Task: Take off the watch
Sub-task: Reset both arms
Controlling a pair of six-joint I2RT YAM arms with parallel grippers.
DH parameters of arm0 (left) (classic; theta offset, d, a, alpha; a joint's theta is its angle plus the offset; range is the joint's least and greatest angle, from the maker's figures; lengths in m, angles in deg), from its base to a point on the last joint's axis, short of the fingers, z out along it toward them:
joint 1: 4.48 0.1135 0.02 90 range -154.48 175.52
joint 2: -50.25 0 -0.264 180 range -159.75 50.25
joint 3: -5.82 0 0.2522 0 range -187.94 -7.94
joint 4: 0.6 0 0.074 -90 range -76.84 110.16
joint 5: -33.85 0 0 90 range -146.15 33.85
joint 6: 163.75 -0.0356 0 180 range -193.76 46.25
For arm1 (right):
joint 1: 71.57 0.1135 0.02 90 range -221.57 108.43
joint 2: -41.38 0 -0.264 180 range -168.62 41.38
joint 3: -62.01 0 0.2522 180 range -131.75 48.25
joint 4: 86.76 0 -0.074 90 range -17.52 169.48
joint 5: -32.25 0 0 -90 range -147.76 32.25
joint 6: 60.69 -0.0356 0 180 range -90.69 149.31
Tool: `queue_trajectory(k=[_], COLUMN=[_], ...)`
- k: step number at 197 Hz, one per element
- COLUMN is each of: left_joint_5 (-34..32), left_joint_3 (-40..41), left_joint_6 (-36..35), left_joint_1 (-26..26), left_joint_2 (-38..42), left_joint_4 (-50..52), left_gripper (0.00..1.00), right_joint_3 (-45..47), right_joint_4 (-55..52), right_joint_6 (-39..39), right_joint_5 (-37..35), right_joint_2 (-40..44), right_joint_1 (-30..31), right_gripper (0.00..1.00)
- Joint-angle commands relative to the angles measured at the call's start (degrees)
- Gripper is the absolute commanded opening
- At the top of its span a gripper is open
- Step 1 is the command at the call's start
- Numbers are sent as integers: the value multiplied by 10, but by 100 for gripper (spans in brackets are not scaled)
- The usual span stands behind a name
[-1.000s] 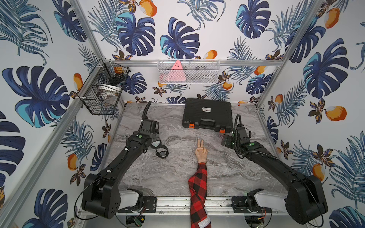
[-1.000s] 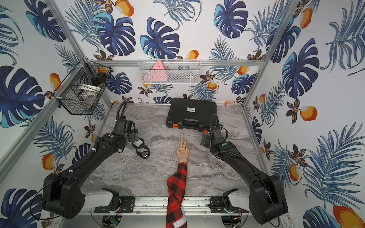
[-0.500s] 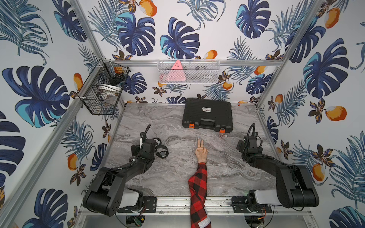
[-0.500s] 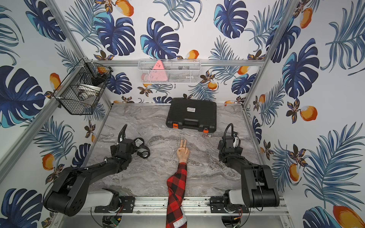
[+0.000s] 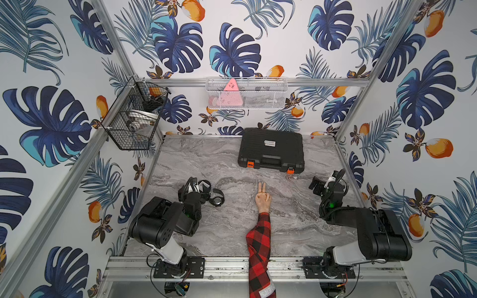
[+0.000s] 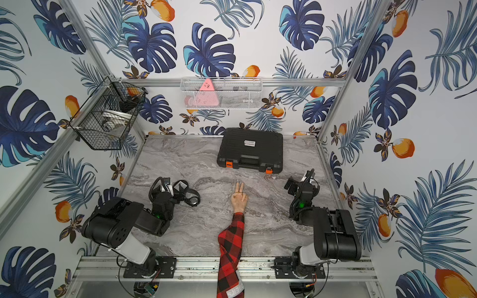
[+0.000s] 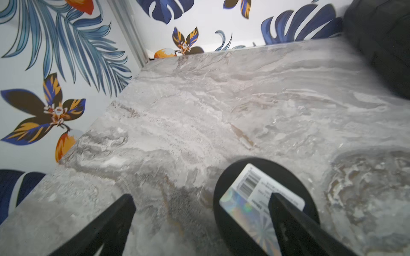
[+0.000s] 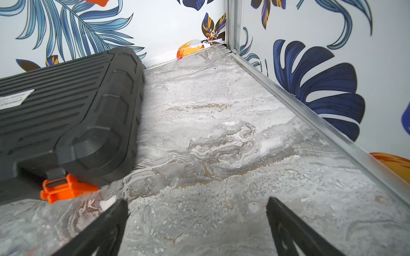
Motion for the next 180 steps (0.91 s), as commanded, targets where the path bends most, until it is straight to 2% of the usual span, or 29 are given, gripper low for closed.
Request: queue_trajectory(k=[1, 8, 15, 26, 36, 51, 87, 104, 129, 180], left_joint_5=[20, 35, 41, 37, 39, 38, 40, 41, 40, 40], left_joint_3=[-23, -35, -54, -66, -65, -61, -64, -64, -64, -64], left_joint_6=[-29, -17, -11, -7, -1, -8, -5, -4, -5, -5], left_joint_1=[-1, 0, 6, 14, 15, 15, 15, 15, 15, 15], left_joint_2=[-32, -10, -3, -12, -6, -11, -9, -8, -10, -9], left_joint_4=[-62, 4, 49, 52, 62, 42, 52, 53, 51, 51], left_gripper=[99, 99, 99, 99, 99, 99, 99, 99, 99, 99], right_joint_3=[22, 30, 22, -10, -41, -55, -55, -54, -64, -66], right_joint_4=[190, 213, 161, 65, 30, 26, 22, 25, 7, 2], right_joint_6=[15, 20, 24, 20, 18, 31, 32, 36, 54, 53], right_joint_5=[55, 74, 78, 69, 60, 21, 19, 27, 74, 77], right_joint_2=[-72, -80, -60, -40, -52, -63, -61, -63, -65, -65], right_joint_1=[-6, -6, -6, -6, -5, 16, 17, 18, 18, 17], right_gripper=[100, 100, 100, 100, 100, 100, 100, 100, 100, 100])
